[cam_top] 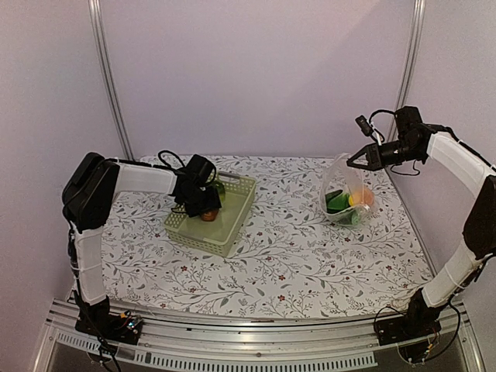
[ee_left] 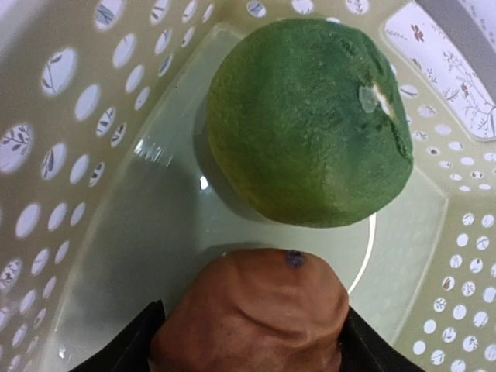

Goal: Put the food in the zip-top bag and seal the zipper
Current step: Pick up the fake vegetable from the bin.

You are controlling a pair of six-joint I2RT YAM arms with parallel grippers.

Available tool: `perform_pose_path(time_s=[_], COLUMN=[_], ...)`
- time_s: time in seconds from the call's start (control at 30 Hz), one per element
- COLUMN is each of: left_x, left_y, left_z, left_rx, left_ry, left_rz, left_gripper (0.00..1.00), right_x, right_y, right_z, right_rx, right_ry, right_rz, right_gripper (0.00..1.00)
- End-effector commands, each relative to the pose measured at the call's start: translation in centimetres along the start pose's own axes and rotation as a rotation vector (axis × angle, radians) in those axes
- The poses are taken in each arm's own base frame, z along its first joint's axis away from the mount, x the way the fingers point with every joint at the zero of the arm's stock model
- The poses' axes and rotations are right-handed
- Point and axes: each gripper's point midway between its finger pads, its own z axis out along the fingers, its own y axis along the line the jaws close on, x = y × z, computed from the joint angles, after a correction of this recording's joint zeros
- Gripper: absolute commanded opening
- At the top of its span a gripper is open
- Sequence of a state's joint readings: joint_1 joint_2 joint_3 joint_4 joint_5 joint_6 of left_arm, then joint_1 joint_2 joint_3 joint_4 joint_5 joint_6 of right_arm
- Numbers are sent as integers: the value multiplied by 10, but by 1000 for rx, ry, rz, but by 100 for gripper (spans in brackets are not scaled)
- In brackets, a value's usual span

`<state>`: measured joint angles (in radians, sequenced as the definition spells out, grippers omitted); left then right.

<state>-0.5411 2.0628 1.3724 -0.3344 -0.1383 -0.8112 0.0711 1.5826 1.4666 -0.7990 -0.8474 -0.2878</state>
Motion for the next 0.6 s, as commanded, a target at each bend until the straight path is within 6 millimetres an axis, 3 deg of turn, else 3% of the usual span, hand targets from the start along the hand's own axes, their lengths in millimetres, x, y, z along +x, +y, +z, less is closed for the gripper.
perform_pose_path(time_s=[0.0, 0.17, 0.3, 0.57], left_x=[0, -7, -12, -17], left_y=[-7, -16, -37, -114], left_z=[-10, -32, -62, -119], left_rx=[35, 49, 77, 247], left_ry=[15, -13, -57, -138], left_rz=[33, 62, 116, 207], left_gripper=[63, 60, 60, 58], right_x=[-2, -1, -1, -4], right_y=[9, 10, 9, 7], right_z=[-7, -8, -8, -7], right_rx=[4, 13, 15, 17], right_ry=[-18, -16, -18, -15], right_rz=[-29, -34, -34, -28], right_gripper=[0, 0, 0, 0])
